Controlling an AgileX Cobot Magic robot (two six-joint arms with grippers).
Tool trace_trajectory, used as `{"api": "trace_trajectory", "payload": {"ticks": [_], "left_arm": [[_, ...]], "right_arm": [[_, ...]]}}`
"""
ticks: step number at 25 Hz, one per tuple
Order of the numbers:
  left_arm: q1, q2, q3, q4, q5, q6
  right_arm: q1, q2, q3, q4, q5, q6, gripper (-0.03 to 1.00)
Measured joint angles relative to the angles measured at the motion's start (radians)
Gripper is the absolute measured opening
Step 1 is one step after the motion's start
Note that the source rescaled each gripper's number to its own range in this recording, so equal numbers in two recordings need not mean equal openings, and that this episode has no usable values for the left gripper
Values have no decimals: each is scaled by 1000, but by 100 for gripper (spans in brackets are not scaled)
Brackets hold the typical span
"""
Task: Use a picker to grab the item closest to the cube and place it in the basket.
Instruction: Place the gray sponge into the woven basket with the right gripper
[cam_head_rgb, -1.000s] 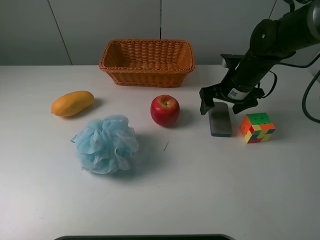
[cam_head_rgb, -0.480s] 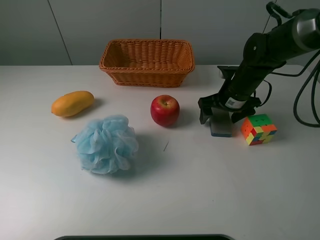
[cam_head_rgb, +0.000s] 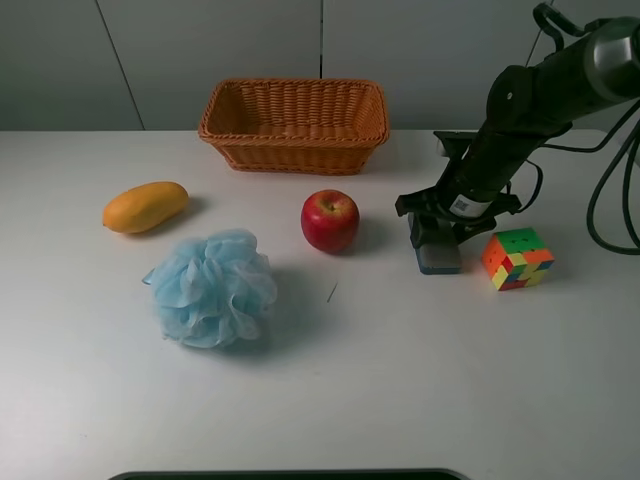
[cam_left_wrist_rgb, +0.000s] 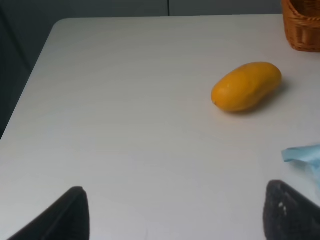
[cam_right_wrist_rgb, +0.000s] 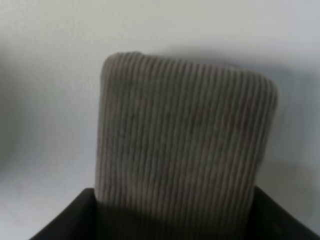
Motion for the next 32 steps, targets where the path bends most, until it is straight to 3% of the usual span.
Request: {"api": "trace_trajectory", "payload": {"ticks": [11,22,26,32], "left_arm": [[0,0,0,0,0,0],[0,0,0,0,0,0],[0,0,0,0,0,0],[0,0,0,0,0,0]], "right_arm": [[0,0,-32,0,37,-8,7],[0,-249,-267,-70,108,2,7],[0,-269,-396,-63,54,-18,7],[53,-194,-505,-33,-123,-69,7]]}}
